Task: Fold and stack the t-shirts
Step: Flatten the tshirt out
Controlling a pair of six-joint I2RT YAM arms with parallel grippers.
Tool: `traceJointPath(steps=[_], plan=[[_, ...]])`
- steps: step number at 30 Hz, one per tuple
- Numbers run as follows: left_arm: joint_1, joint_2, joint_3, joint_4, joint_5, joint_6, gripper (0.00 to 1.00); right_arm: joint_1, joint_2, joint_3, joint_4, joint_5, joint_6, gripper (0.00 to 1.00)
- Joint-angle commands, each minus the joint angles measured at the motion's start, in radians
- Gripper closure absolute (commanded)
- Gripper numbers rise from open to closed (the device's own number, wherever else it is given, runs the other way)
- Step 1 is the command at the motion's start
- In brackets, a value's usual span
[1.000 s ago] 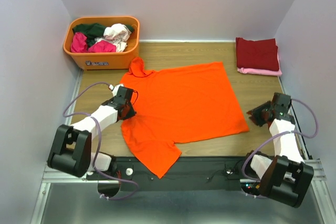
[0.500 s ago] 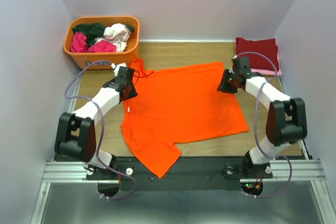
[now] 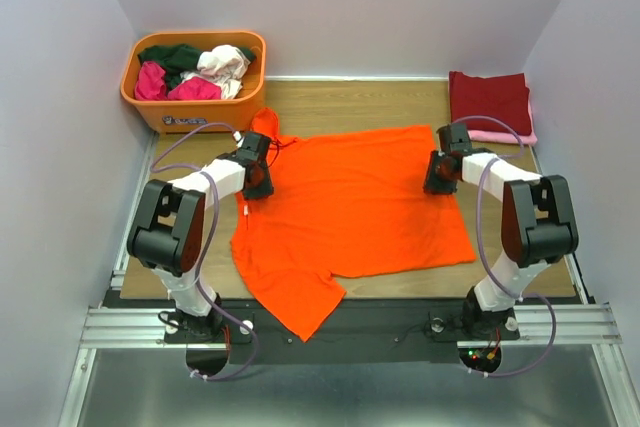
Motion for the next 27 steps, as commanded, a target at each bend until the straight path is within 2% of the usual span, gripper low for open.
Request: traceJointPath(steps=[1, 4, 9, 11, 15, 18, 21, 27], plan=[[0.003, -0.076, -0.100, -0.073, 0.073, -0.024, 0.59, -0.018, -0.063, -0.135, -0.126, 0.050, 0.079, 0.64], [0.003, -0.152, -0.172, -0.089, 0.134, -0.040, 0.59, -0.032, -0.123, -0.200, -0.161, 0.064, 0.102, 0.64], [0.003, -0.281, -0.238, -0.125, 0.139, -0.069, 0.58, -0.054, -0.307, -0.259, -0.180, 0.079, 0.126, 0.64], [0.003, -0.340, -0.217, -0.150, 0.122, -0.067, 0.56, -0.052, -0.349, -0.211, -0.181, 0.068, 0.093, 0.63], [0.030, -0.380, -0.098, -0.198, -0.014, -0.020, 0.47, -0.054, -0.349, -0.043, -0.192, 0.038, 0.024, 0.55], [0.082, -0.328, -0.004, -0.181, -0.097, 0.051, 0.43, -0.052, -0.273, 0.088, -0.190, 0.026, -0.015, 0.53], [0.125, -0.222, 0.109, -0.135, -0.107, 0.138, 0.39, -0.052, -0.203, 0.198, -0.192, 0.013, -0.051, 0.53], [0.170, 0.002, 0.262, -0.107, -0.092, 0.296, 0.38, -0.054, -0.059, 0.307, -0.189, 0.019, -0.141, 0.53]])
